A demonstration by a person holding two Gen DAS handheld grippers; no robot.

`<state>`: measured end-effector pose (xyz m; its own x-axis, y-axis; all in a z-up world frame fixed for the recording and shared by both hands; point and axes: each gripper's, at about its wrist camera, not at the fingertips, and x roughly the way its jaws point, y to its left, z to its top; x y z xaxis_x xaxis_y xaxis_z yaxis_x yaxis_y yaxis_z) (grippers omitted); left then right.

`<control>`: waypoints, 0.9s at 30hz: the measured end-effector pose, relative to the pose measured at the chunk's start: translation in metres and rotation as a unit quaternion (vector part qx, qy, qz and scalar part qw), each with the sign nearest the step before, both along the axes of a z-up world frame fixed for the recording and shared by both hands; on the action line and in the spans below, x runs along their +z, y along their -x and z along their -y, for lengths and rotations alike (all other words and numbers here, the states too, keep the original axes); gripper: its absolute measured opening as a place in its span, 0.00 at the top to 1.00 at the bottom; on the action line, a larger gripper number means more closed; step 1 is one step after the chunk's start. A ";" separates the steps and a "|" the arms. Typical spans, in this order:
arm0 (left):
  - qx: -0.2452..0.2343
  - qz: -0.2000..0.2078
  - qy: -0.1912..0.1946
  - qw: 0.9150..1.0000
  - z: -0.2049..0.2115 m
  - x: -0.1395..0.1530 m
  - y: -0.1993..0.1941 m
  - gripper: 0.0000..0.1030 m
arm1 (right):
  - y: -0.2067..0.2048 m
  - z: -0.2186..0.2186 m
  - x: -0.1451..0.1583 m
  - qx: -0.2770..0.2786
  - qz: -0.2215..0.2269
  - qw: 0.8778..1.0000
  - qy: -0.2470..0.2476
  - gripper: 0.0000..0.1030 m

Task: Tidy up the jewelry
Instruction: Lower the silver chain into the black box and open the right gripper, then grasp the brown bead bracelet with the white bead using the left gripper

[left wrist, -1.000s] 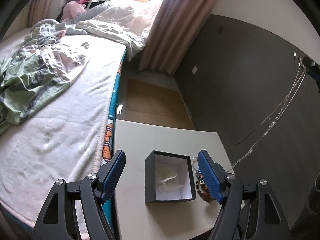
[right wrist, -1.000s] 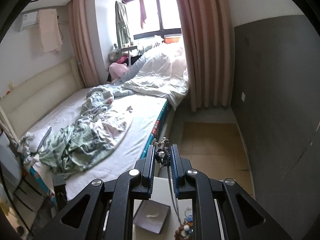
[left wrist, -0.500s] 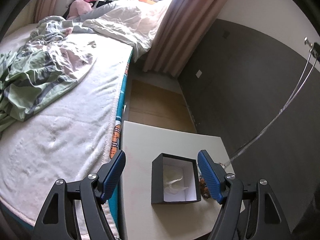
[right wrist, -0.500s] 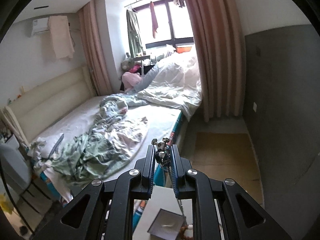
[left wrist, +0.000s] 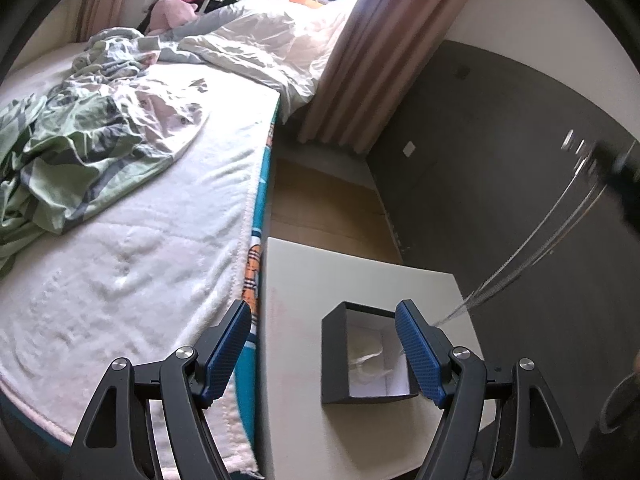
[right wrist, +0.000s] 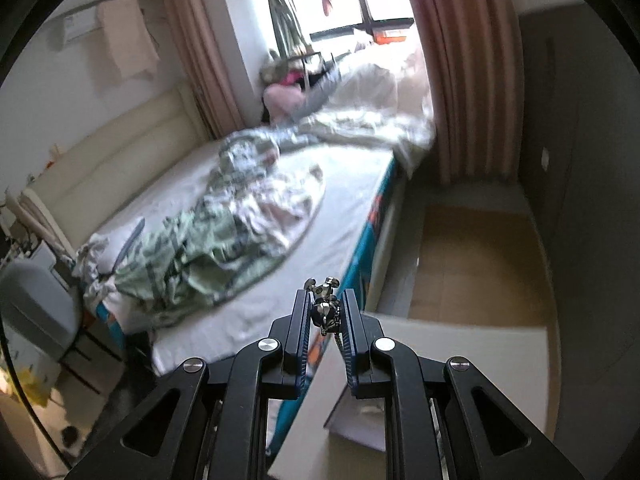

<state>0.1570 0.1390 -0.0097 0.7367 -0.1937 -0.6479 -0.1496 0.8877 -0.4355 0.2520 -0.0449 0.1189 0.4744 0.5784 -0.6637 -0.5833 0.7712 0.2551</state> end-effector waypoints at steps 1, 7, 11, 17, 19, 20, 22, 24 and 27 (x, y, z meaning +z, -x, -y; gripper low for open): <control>0.002 -0.002 0.000 1.000 -0.002 -0.002 0.001 0.27 | -0.002 0.001 -0.012 -0.001 -0.012 1.000 0.001 0.84; 0.006 -0.013 0.000 1.000 -0.003 -0.010 -0.001 0.27 | -0.023 0.004 -0.095 -0.007 -0.107 0.993 0.051 0.59; -0.008 -0.020 -0.005 1.000 0.011 -0.014 -0.007 0.27 | -0.028 0.038 -0.113 -0.032 -0.135 0.990 0.027 0.48; -0.048 -0.032 -0.018 0.998 0.048 -0.021 -0.024 0.27 | -0.029 0.101 -0.128 -0.090 -0.149 0.985 -0.004 0.36; -0.063 -0.036 -0.023 0.997 0.062 -0.022 -0.031 0.27 | -0.026 0.121 -0.135 -0.106 -0.155 0.982 -0.009 0.36; -0.072 -0.038 -0.027 0.996 0.070 -0.022 -0.035 0.27 | -0.026 0.127 -0.137 -0.113 -0.157 0.981 -0.010 0.36; -0.086 -0.046 -0.038 0.994 0.087 -0.022 -0.044 0.27 | -0.023 0.142 -0.144 -0.124 -0.164 0.978 -0.017 0.35; -0.099 -0.056 -0.045 0.993 0.100 -0.024 -0.051 0.27 | -0.021 0.158 -0.151 -0.138 -0.171 0.975 -0.024 0.35; -0.115 -0.074 -0.067 0.988 0.122 -0.027 -0.063 0.27 | -0.019 0.177 -0.161 -0.155 -0.180 0.971 -0.032 0.36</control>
<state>0.2202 0.0172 -0.0365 0.5789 -0.2508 -0.7759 0.0106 0.9537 -0.3005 0.2709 -0.2218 -0.0421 0.3766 0.4904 -0.7859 -0.1908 0.8713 0.4522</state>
